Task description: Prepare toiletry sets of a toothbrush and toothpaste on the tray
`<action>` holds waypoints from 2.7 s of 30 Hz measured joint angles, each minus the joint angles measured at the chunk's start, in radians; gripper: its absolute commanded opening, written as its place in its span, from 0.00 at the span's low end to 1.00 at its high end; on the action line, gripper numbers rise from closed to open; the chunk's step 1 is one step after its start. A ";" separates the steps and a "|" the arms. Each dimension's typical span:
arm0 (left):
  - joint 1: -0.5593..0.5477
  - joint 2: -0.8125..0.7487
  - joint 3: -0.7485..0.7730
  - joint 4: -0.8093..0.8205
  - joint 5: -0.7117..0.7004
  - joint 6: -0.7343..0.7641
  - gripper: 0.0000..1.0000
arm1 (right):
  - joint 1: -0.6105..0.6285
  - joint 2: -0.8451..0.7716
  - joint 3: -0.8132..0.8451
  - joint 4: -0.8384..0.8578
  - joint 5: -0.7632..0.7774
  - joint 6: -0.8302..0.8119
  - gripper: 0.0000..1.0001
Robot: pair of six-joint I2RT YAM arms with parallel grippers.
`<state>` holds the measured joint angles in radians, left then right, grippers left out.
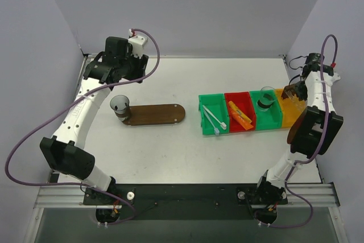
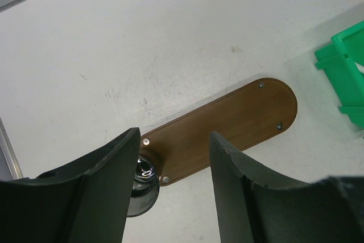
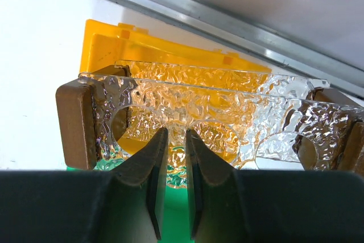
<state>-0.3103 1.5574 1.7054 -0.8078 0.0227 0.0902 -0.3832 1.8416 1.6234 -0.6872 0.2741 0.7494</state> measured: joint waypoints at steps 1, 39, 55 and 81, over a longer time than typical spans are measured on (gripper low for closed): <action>0.000 -0.004 0.000 0.000 0.000 0.000 0.61 | -0.002 -0.014 0.000 0.000 0.001 -0.006 0.00; -0.023 -0.061 -0.020 0.015 0.060 -0.085 0.61 | 0.174 -0.395 -0.214 0.195 -0.244 -0.224 0.00; 0.037 -0.149 -0.101 0.052 0.058 -0.323 0.61 | 0.512 -0.388 -0.211 0.229 -0.312 -0.269 0.00; 0.081 -0.205 -0.109 0.041 -0.109 -0.401 0.61 | 0.967 0.055 0.090 0.286 -0.414 -0.185 0.00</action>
<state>-0.2291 1.3521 1.5963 -0.7670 -0.0860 -0.3107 0.5842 1.8969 1.7134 -0.4015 -0.1398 0.5640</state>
